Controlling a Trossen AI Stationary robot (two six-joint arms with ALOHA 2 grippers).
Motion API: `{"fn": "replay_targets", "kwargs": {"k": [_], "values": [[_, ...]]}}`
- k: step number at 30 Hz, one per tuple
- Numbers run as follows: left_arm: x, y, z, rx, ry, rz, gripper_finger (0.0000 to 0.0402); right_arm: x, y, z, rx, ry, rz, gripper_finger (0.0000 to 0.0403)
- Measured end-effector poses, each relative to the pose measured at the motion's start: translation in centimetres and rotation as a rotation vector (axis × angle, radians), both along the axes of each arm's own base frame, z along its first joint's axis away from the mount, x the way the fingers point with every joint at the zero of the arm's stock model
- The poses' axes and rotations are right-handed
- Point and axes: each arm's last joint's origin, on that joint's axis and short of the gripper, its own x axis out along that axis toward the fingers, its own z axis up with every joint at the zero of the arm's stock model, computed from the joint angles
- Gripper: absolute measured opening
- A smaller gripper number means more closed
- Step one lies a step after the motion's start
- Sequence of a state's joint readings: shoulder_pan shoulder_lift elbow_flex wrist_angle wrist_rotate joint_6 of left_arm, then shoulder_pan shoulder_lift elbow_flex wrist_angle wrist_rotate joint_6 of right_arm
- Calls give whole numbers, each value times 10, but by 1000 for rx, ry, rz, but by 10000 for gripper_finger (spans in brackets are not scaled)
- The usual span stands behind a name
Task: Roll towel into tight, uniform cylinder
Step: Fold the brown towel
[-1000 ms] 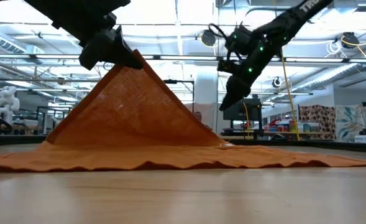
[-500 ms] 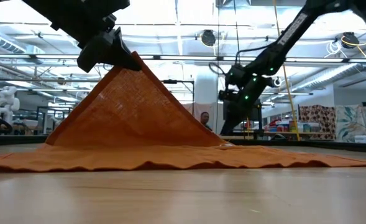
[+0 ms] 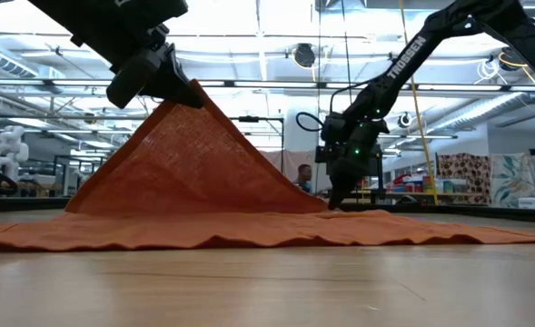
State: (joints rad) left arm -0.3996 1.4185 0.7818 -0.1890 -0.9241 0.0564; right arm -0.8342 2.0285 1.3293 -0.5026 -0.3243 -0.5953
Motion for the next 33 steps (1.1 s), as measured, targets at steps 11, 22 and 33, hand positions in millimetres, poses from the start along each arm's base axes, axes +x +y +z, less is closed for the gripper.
{"fn": "replay_targets", "kwargs": {"k": [11,22,33], "values": [[-1,0,-1,-23,4,1,0,-10,-9,0,25,-13,-56,208],[-1,0,-1,-24,2,1,0,-17,-17,1,106,-34,-248,203],[0,-1,-1,-38,7,-13,0,-7,-12,-6,82,-36,-194,165]]}}
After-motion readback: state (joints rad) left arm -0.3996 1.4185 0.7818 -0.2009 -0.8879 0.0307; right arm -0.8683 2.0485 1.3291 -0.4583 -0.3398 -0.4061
